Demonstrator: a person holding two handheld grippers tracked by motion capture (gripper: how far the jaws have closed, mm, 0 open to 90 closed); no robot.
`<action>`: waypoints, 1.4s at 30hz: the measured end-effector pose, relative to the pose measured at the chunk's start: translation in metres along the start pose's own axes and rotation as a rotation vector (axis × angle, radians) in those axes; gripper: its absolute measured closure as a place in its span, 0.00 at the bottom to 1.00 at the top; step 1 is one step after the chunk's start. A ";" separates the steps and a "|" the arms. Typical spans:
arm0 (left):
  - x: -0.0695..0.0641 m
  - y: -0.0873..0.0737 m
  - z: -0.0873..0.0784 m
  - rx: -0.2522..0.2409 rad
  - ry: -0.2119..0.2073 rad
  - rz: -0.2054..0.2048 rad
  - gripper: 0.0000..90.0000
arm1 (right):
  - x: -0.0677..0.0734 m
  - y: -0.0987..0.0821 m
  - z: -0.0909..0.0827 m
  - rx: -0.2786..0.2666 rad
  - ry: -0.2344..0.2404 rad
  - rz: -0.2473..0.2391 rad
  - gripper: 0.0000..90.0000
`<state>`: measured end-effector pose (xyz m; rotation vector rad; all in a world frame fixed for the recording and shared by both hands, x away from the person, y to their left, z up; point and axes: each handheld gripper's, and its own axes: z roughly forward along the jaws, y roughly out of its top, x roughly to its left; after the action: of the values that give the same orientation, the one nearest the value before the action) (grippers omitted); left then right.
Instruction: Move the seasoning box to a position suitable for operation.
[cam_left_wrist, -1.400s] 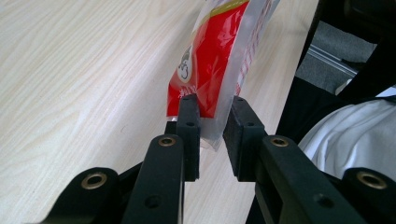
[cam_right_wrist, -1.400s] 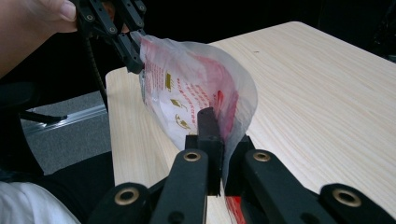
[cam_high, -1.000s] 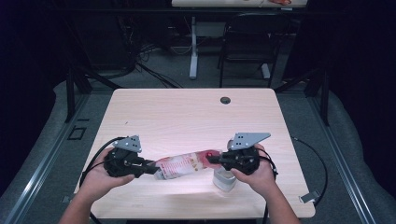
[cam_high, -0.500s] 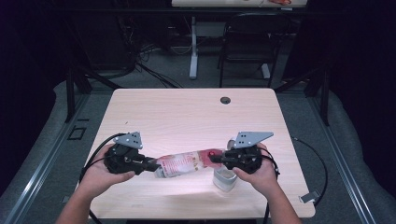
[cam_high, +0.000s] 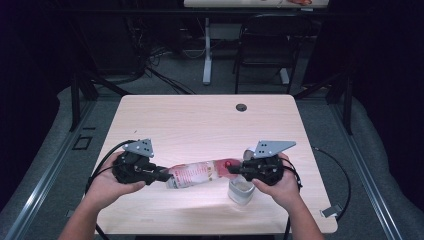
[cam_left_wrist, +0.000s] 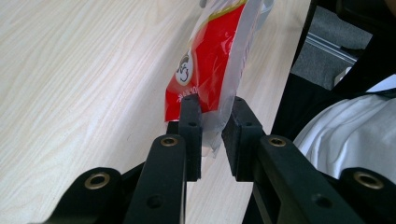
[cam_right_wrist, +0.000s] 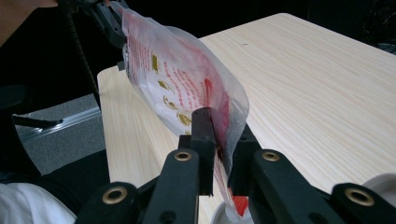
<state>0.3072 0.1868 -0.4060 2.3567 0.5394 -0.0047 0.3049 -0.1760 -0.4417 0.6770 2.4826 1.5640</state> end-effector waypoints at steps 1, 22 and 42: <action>0.000 0.000 0.000 -0.002 -0.002 -0.004 0.87 | 0.000 0.000 0.000 0.001 -0.001 -0.001 0.94; -0.002 0.014 -0.005 0.005 0.007 0.013 0.87 | -0.006 -0.004 -0.005 -0.005 -0.003 0.032 1.00; -0.007 0.032 -0.008 0.010 0.006 0.042 0.87 | -0.008 -0.003 -0.019 -0.003 -0.016 0.050 1.00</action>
<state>0.3121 0.1678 -0.3785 2.3778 0.4939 0.0194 0.3045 -0.1956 -0.4365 0.7534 2.4700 1.5728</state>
